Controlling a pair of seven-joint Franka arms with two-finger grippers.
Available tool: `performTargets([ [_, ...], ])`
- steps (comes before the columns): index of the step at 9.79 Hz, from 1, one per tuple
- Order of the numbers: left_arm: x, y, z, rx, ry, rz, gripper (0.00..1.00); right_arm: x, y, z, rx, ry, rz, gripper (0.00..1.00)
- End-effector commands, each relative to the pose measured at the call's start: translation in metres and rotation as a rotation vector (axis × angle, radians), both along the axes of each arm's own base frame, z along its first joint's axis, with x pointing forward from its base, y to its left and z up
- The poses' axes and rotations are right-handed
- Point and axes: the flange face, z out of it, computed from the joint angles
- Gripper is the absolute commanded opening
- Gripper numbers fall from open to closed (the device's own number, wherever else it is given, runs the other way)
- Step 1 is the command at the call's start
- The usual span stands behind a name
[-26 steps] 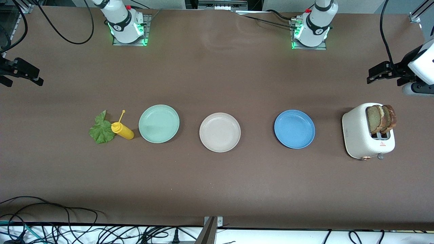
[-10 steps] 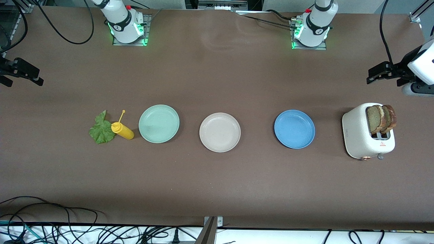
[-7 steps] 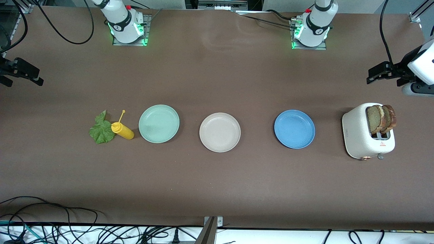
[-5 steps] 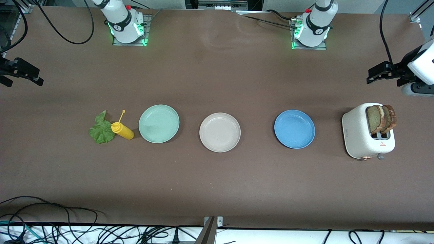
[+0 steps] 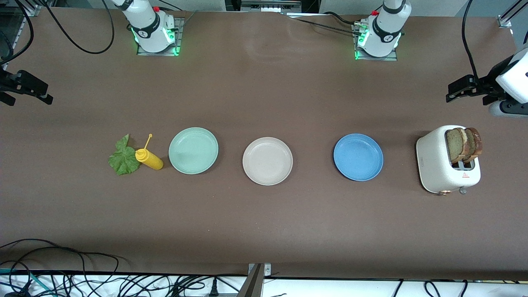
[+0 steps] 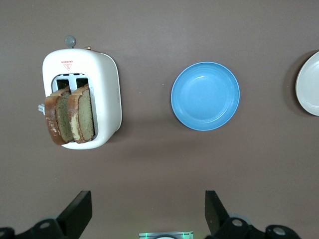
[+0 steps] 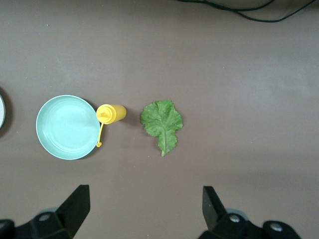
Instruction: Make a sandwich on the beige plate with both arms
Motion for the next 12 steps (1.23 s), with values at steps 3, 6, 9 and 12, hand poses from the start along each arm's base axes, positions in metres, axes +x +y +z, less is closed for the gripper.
performTargets([
  [3,-0.001,0.000,0.001,-0.022,-0.010,-0.021,1.00,-0.002,0.000,0.007,-0.007,0.003,-0.005,1.00],
  [6,0.000,0.001,-0.001,-0.022,-0.007,-0.020,1.00,-0.002,0.000,0.008,-0.009,0.002,-0.005,1.00],
  [9,0.005,0.004,-0.028,-0.015,-0.015,-0.015,1.00,-0.002,0.000,0.008,-0.009,0.002,-0.005,1.00],
  [12,0.009,0.021,-0.070,-0.005,-0.033,0.009,1.00,-0.002,-0.001,0.007,-0.010,0.003,-0.005,1.00],
])
